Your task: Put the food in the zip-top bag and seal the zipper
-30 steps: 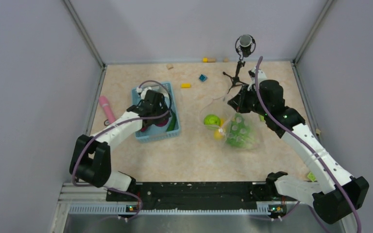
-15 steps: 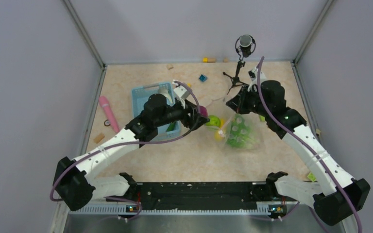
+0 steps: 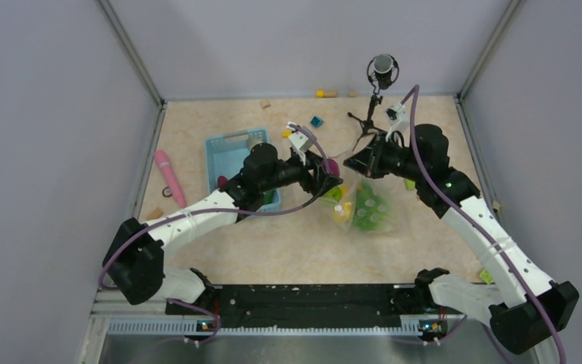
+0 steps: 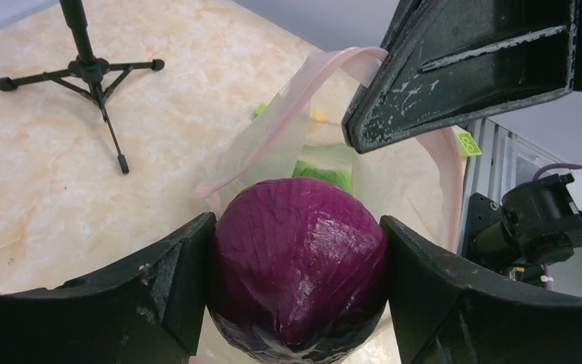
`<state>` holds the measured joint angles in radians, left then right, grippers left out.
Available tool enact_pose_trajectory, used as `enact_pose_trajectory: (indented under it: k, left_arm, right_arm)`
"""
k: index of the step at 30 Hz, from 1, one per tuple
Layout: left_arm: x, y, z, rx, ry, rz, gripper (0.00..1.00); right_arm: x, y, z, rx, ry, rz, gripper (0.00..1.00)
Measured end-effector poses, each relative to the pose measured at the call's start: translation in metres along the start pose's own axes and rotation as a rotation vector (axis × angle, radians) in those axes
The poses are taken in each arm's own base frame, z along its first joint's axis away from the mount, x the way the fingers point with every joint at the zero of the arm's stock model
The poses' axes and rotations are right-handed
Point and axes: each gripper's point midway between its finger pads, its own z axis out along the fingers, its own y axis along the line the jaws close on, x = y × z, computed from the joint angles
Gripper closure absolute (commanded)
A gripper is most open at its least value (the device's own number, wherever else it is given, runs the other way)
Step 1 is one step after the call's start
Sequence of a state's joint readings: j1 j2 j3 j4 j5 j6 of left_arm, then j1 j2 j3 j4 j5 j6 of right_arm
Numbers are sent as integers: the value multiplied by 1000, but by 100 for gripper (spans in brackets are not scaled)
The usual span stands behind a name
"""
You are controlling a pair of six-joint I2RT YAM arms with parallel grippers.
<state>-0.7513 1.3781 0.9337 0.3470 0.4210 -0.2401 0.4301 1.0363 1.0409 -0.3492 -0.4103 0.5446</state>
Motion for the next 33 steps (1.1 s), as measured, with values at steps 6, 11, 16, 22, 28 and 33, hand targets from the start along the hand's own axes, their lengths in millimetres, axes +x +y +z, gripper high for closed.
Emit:
enact_pose_trajectory:
  k: [6,11,16,22,28,33]
  left_arm:
    - [-10,-8,6,-14,-49,12,69]
    - [-8,-17,9,-2,-49,16,39]
    - [-7,-25,8,-4,-44,29,2]
    - [-19,-40,-8,1,-59,36,1]
    - [-23,-39,-18,-31,-48,15,1]
    - [-16,-40,-19,-34,-20,-17,2]
  right_arm:
    - [-5,19,-1,-91,-6,26,100]
    - [-8,27,-2,-123,-14,38,100]
    - [-12,28,-7,-115,-36,35,100]
    - [-20,30,-15,-101,-84,20,100]
    - [-23,29,-17,-86,-104,16,100]
    - [-23,26,-17,-74,-105,11,100]
